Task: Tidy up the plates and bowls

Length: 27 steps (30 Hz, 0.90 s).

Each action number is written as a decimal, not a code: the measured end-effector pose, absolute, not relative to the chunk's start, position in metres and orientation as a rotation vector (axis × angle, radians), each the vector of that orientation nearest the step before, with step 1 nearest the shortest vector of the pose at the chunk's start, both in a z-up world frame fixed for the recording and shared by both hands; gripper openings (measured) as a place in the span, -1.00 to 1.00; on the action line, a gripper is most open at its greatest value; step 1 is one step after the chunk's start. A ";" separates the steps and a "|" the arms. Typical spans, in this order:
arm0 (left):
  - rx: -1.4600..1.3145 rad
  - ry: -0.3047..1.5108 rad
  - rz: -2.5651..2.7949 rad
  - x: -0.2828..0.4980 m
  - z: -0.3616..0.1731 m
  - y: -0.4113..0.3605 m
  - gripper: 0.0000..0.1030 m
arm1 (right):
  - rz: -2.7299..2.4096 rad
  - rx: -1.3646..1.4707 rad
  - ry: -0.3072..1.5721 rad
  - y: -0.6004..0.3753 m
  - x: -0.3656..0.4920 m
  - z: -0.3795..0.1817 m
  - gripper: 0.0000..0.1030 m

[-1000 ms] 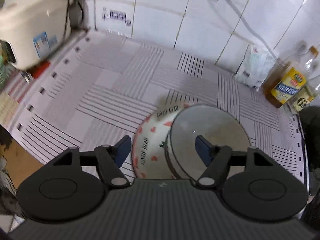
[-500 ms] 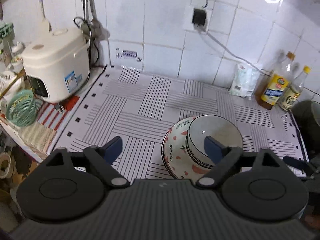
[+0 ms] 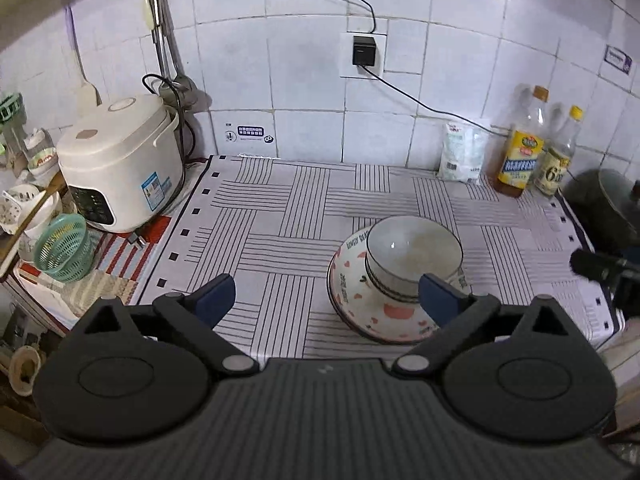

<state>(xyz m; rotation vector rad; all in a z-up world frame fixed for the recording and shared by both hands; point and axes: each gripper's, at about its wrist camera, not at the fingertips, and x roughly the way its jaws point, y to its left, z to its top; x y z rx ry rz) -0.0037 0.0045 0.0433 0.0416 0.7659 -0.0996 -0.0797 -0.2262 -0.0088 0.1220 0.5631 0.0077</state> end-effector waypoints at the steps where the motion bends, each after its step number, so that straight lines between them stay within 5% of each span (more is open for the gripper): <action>1: 0.051 0.769 -0.099 -0.007 0.044 0.003 0.93 | 0.000 0.128 0.560 -0.226 -0.084 -0.006 0.94; 27: 0.055 0.704 -0.138 -0.052 0.047 -0.002 0.93 | -0.062 0.034 0.577 -0.203 -0.134 -0.002 0.94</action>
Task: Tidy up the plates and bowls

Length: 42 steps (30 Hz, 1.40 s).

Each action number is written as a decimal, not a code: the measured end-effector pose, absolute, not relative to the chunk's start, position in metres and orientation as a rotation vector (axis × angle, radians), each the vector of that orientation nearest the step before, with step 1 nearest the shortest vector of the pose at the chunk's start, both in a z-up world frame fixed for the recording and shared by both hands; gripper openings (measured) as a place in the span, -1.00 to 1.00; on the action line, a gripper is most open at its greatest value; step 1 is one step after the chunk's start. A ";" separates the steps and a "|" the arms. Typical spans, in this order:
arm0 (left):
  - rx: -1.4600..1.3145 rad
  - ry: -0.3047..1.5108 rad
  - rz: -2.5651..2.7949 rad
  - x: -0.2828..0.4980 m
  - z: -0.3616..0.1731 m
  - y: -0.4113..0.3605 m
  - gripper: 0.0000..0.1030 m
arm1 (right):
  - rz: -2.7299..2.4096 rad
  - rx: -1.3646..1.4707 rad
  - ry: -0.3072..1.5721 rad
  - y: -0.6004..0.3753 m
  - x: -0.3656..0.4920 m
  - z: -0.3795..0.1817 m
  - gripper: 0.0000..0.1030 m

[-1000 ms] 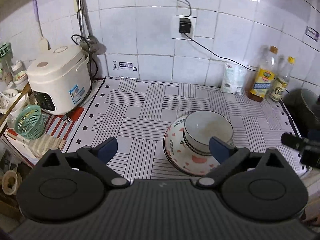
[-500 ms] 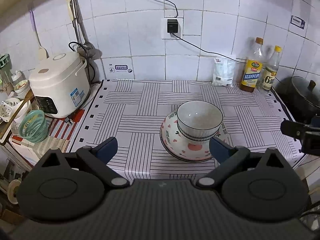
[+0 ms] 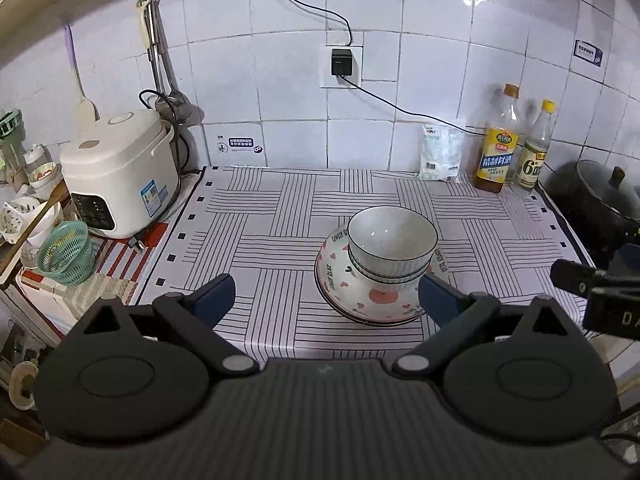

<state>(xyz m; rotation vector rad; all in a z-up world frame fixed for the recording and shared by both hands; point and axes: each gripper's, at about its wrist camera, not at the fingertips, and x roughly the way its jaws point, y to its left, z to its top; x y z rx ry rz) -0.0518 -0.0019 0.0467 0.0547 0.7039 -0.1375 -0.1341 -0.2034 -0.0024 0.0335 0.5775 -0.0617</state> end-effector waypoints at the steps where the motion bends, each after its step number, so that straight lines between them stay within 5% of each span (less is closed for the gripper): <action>1: 0.054 0.703 -0.138 -0.052 0.046 -0.002 0.93 | -0.061 0.031 0.577 -0.202 -0.135 -0.003 0.94; 42: 0.055 0.728 -0.088 -0.030 0.027 0.002 1.00 | -0.089 0.015 0.629 -0.199 -0.117 -0.018 0.94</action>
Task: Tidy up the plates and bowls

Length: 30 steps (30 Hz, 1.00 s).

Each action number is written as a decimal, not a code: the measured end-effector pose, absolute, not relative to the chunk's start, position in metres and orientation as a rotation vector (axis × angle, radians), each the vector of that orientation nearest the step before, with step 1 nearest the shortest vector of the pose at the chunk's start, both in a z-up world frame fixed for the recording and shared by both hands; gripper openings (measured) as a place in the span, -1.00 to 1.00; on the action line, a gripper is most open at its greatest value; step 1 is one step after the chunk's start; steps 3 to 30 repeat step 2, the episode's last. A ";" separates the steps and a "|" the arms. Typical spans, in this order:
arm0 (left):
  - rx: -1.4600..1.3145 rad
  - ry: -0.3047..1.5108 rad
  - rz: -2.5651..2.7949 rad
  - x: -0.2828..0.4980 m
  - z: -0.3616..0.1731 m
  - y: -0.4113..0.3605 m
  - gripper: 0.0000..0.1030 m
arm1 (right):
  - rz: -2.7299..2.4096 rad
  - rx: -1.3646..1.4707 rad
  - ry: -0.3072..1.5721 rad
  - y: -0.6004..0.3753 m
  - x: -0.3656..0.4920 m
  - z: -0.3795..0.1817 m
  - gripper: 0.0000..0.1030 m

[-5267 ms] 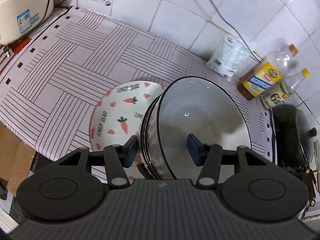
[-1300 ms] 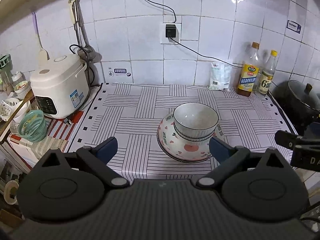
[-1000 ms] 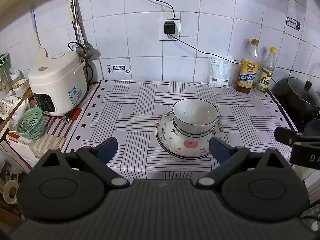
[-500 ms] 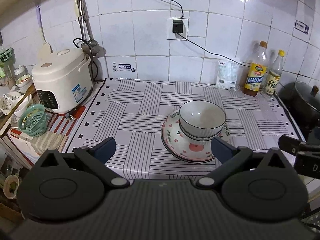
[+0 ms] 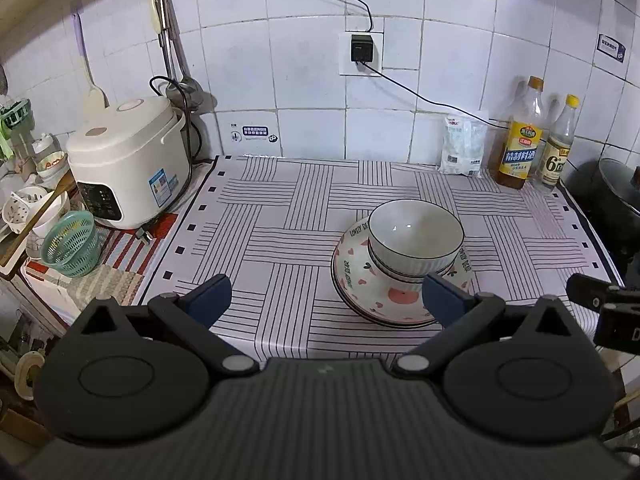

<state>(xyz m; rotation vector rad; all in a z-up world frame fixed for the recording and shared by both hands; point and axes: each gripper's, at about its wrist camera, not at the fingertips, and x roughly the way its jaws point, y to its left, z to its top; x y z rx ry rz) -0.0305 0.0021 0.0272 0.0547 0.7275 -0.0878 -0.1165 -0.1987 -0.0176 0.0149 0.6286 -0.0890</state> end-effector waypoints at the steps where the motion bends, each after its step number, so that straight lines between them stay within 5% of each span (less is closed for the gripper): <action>1: 0.056 0.732 -0.091 -0.030 0.027 0.002 1.00 | -0.087 0.015 0.633 -0.199 -0.116 -0.018 0.94; 30: 0.060 0.742 -0.095 -0.029 0.026 0.001 1.00 | -0.086 0.015 0.633 -0.199 -0.116 -0.018 0.94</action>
